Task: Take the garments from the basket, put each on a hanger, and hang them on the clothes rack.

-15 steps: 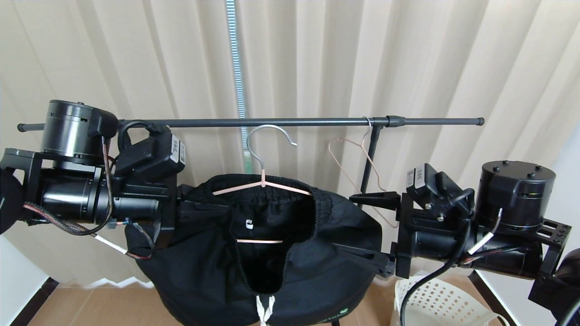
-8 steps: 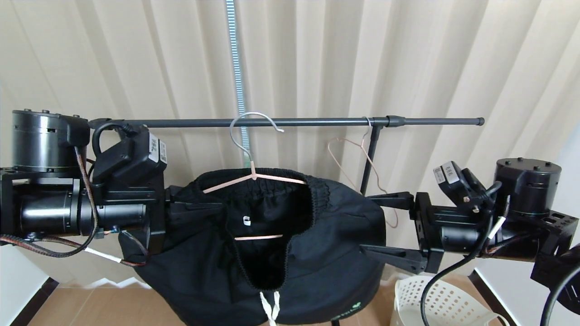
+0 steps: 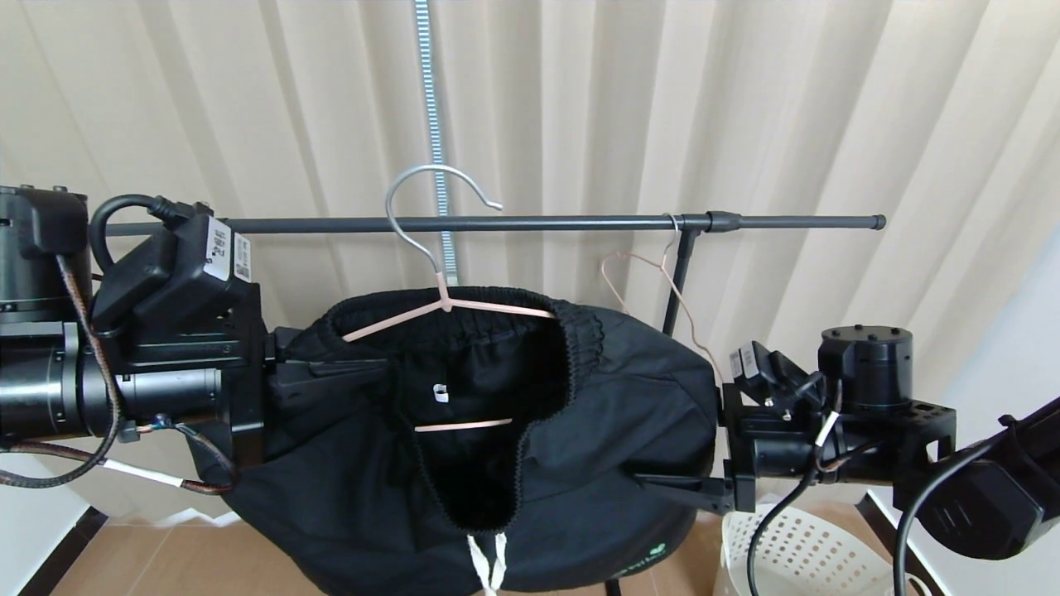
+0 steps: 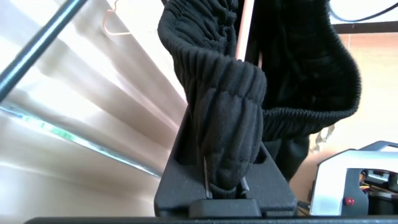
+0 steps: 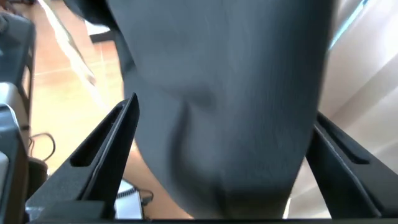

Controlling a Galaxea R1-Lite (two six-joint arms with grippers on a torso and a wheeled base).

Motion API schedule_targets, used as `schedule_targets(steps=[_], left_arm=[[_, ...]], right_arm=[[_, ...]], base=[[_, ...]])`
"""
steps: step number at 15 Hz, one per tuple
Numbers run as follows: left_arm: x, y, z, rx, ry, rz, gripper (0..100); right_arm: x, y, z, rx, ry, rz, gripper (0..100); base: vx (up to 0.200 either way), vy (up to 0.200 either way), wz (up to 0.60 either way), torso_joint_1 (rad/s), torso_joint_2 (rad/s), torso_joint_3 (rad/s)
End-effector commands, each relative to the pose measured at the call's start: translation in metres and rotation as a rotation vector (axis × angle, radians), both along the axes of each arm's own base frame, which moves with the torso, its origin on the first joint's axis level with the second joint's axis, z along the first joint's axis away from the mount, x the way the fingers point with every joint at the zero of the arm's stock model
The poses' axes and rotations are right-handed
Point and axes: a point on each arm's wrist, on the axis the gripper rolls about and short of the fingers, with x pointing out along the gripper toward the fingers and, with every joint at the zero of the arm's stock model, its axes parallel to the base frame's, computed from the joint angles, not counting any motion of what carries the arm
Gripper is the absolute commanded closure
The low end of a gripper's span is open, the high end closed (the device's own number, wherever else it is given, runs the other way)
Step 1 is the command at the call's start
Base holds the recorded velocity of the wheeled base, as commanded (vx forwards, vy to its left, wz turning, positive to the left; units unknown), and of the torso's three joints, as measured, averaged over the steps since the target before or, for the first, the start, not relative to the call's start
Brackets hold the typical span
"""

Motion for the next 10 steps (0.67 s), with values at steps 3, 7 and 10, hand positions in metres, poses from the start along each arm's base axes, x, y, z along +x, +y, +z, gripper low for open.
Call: schedule_targets(steps=[3, 7, 10], left_arm=[[-0.008, 0.005, 0.008, -0.008, -0.035, 0.012, 100], [-0.012, 0.009, 0.006, -0.030, -0.001, 0.040, 100], [-0.017, 0.017, 0.004, -0.033, 0.003, 0.076, 100]], right_arm=[[0.007, 0.000, -0.013, -0.011, 0.034, -0.006, 100], [0.016, -0.011, -0.010, -0.007, 0.021, -0.049, 100], [0.028, -0.025, -0.012, -0.006, 0.018, -0.101, 100]], base=[[0.000, 0.000, 0.00, 0.000, 0.00, 0.000], [0.000, 0.000, 0.00, 0.000, 0.00, 0.000], [0.000, 0.000, 0.00, 0.000, 0.00, 0.000]])
